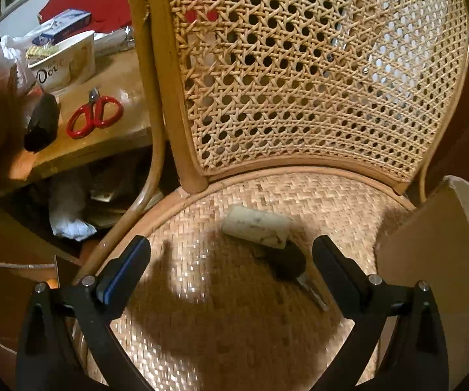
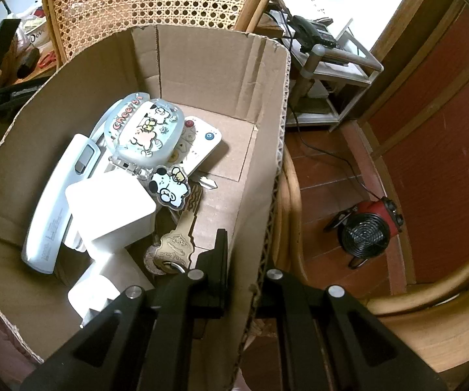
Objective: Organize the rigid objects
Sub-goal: 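Move the left gripper onto the NFC Smart Card keys and grasp them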
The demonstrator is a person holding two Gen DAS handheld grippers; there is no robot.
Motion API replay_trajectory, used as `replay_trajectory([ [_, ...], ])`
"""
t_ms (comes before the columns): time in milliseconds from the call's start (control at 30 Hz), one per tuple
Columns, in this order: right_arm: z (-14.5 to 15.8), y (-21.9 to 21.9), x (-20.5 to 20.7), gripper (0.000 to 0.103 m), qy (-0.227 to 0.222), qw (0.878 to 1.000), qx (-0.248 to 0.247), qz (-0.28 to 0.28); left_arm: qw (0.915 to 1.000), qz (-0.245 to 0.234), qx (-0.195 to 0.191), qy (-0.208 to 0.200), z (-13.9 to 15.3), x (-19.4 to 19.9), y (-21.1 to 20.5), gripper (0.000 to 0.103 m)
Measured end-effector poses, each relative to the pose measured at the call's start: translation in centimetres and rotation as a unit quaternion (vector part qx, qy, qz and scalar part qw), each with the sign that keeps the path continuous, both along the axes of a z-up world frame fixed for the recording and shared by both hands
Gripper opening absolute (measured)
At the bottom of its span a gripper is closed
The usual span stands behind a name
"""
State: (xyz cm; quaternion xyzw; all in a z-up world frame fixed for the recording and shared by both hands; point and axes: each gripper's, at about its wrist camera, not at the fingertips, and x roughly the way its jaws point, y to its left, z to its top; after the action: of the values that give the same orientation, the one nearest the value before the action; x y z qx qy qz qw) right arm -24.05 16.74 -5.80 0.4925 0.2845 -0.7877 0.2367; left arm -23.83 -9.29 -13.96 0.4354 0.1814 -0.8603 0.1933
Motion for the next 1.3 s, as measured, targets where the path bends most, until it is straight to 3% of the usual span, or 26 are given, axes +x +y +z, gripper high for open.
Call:
replay_trajectory([
  [100, 0.0, 0.1, -0.1, 0.009, 0.000, 1.000, 0.001, 0.000, 0.9988, 0.019, -0.045, -0.010, -0.3, -0.6, 0.2, 0.097],
  [333, 0.0, 0.1, 0.0, 0.009, 0.000, 1.000, 0.000, 0.000, 0.9997, 0.023, -0.006, -0.010, -1.5, -1.7, -0.2, 0.097],
  [400, 0.0, 0.1, 0.0, 0.009, 0.000, 1.000, 0.000, 0.000, 0.9996, 0.013, -0.014, -0.020, -1.8, -2.2, 0.1, 0.089],
  [533, 0.0, 0.1, 0.0, 0.009, 0.000, 1.000, 0.000, -0.001, 0.9987, 0.004, -0.028, -0.042, -2.0, -2.9, 0.7, 0.088],
  [633, 0.0, 0.1, -0.1, 0.009, 0.000, 1.000, 0.001, 0.000, 0.9990, -0.006, -0.017, -0.040, -1.6, -2.8, 1.1, 0.074],
  [667, 0.0, 0.1, 0.0, 0.009, 0.000, 1.000, 0.001, 0.000, 0.9988, -0.013, -0.022, -0.043, -1.4, -2.8, 1.4, 0.059],
  [700, 0.0, 0.1, 0.0, 0.009, 0.001, 1.000, 0.001, 0.000, 0.9983, -0.020, -0.026, -0.048, -1.0, -2.8, 1.8, 0.052],
  [1067, 0.1, 0.2, -0.1, 0.009, 0.001, 1.000, 0.001, 0.000, 0.9951, -0.071, -0.027, -0.064, 0.3, -1.2, 4.7, 0.051],
  [1300, 0.1, 0.1, 0.0, 0.009, 0.001, 1.000, 0.001, 0.000, 0.9968, -0.061, -0.008, -0.051, 0.7, 0.0, 4.7, 0.051],
])
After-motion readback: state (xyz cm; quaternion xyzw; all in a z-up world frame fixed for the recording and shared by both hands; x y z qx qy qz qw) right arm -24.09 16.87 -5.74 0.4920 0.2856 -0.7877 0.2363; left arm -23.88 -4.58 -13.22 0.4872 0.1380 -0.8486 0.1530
